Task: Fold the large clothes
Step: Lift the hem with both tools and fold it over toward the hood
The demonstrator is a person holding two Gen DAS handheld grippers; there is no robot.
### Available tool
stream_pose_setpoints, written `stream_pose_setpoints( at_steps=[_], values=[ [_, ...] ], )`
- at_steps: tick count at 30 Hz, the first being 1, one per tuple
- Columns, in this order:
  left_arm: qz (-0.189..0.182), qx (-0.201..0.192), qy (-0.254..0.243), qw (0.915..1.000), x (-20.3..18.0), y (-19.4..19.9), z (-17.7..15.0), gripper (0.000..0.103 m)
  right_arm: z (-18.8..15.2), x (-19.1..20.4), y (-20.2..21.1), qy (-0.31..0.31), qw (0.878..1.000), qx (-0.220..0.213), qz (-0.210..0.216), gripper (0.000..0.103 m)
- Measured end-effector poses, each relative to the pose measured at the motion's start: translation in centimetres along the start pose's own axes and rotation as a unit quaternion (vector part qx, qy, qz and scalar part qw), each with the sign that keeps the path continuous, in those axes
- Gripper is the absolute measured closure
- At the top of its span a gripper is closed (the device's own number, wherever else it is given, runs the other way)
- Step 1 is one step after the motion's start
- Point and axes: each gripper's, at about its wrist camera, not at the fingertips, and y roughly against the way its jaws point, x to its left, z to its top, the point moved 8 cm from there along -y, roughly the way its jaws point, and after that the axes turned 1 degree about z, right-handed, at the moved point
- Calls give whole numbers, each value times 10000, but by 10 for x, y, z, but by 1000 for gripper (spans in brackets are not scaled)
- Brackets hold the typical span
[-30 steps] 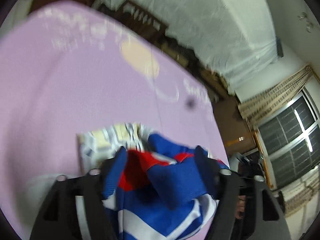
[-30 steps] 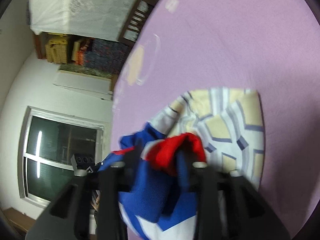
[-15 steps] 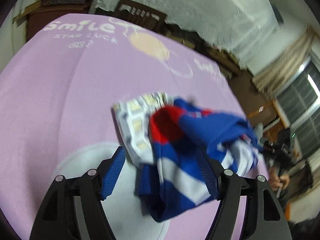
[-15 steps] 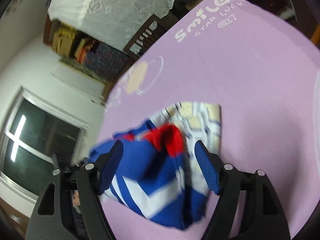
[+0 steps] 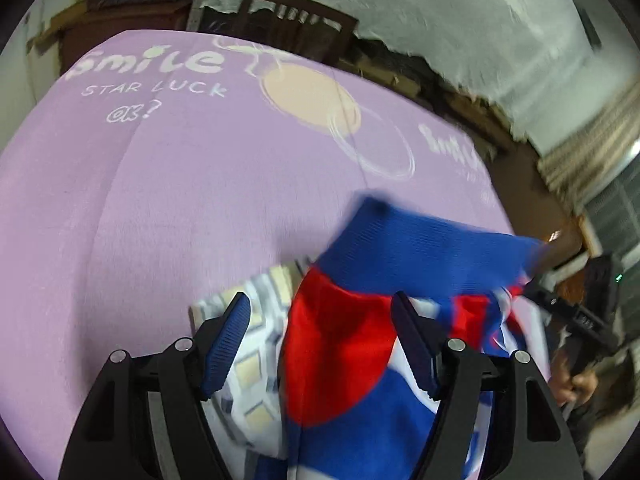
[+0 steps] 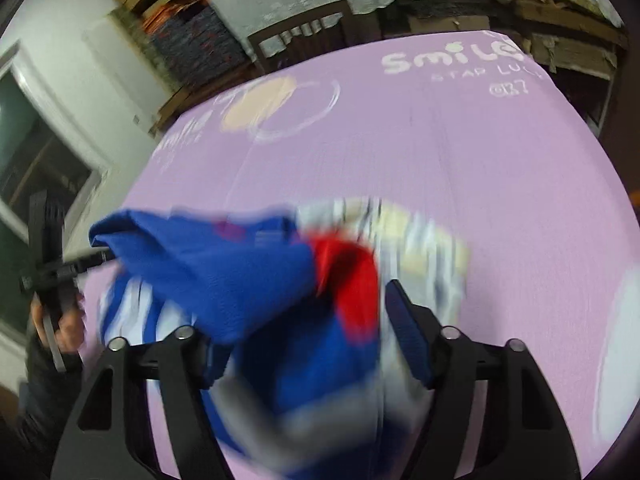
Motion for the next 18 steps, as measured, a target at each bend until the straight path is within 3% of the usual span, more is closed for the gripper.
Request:
stream_pose_setpoints(
  at_steps=[5, 13, 18],
  values=[
    [-70, 104, -95, 9999, -1, 10, -9, 30, 14, -10, 4, -484, 9975, -8, 512, 38],
    [-474, 586, -6, 9972, -10, 9, -43, 30, -1, -26, 6, -779, 9950, 154, 606, 38],
    [-551, 595, -118, 9966, -6, 29, -70, 30, -31, -24, 18, -740, 9945, 317, 672, 38]
  ],
)
